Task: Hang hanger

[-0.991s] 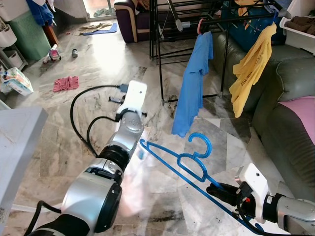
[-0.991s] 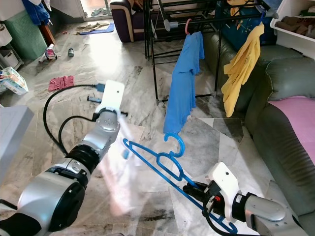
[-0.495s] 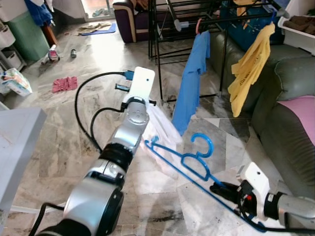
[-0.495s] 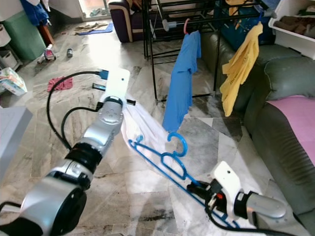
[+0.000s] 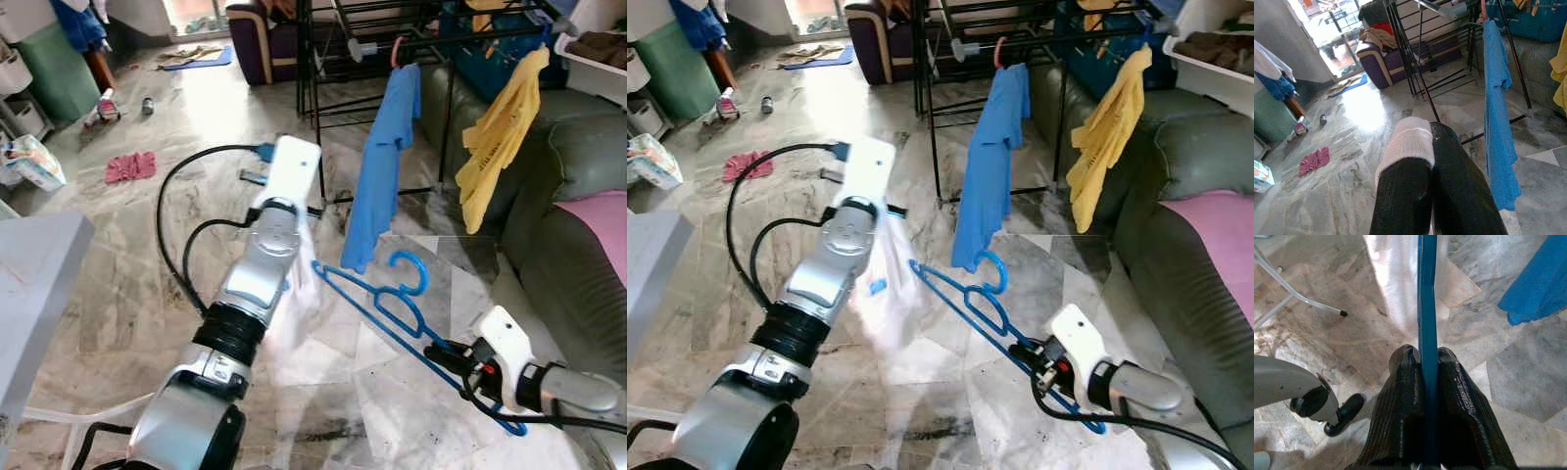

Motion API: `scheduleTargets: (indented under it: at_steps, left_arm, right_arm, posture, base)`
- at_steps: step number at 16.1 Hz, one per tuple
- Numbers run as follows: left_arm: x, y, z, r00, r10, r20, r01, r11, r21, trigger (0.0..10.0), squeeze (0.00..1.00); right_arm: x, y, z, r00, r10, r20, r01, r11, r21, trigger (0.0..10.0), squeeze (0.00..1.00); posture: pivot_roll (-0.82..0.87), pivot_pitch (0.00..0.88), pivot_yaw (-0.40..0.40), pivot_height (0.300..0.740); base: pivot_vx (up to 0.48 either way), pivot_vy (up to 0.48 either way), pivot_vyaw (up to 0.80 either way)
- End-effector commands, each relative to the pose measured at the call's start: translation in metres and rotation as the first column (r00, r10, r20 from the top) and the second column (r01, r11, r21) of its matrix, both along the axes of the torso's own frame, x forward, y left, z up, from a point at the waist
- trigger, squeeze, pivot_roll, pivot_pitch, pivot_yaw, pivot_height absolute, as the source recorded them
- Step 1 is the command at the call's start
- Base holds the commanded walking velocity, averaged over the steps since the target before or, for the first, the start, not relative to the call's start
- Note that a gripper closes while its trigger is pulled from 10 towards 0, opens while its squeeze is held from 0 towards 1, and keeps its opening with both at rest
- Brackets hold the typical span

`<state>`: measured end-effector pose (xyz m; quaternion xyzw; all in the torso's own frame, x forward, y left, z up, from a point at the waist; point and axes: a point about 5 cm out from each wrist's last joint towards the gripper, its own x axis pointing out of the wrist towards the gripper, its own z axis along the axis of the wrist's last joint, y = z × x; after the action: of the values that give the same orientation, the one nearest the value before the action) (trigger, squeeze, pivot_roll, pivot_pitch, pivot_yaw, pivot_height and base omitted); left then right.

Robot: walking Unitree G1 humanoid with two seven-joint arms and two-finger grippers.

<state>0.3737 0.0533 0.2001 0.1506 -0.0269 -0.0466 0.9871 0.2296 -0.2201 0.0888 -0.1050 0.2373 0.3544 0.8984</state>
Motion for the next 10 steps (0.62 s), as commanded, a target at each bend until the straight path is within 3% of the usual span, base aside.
scheduleTargets:
  at_steps: [1, 3, 5, 8, 10]
  left_arm:
    - [-0.002, 0.001, 0.003, 1.0, 0.011, 0.021, -0.012, 0.999, 0.034, 10.0, 0.0]
    - [-0.001, 0.005, -0.002, 0.999, 0.053, 0.009, -0.053, 0.996, 0.074, 10.0, 0.0]
    - [0.004, 0.014, -0.016, 0.99, 0.105, -0.089, -0.102, 0.994, 0.04, 10.0, 0.0]
    - [0.004, 0.013, -0.027, 0.991, 0.075, -0.108, -0.068, 0.995, 0.07, 10.0, 0.0]
    - [0.006, 0.014, -0.028, 0.991, 0.076, -0.113, -0.066, 0.994, 0.088, 10.0, 0.0]
  right_arm:
    - [0.001, 0.007, 0.004, 0.999, 0.041, 0.015, -0.041, 0.999, 0.013, 10.0, 0.0]
    - [-0.003, 0.008, 0.009, 0.996, 0.085, 0.009, -0.085, 0.996, 0.003, 10.0, 0.0]
    - [-0.016, 0.011, 0.029, 0.982, 0.187, -0.02, -0.186, 0.982, 0.044, 10.0, 0.0]
    - [-0.033, 0.02, 0.041, 0.949, 0.306, -0.075, -0.303, 0.952, 0.043, 10.0, 0.0]
    - [-0.034, 0.022, 0.04, 0.956, 0.288, -0.059, -0.287, 0.958, 0.023, 10.0, 0.0]
  posture:
    - [-0.08, 0.031, 0.042, 0.74]
    - [-0.09, 0.033, 0.042, 0.74]
    - [-0.1, 0.037, 0.049, 0.74]
    - [-0.11, 0.046, 0.066, 0.74]
    - [-0.11, 0.05, 0.078, 0.74]
  base:
    - [0.0, 0.0, 0.0]
    - [0.0, 0.0, 0.0]
    - [0.0, 0.0, 0.0]
    - [0.0, 0.0, 0.0]
    - [0.0, 0.0, 0.0]
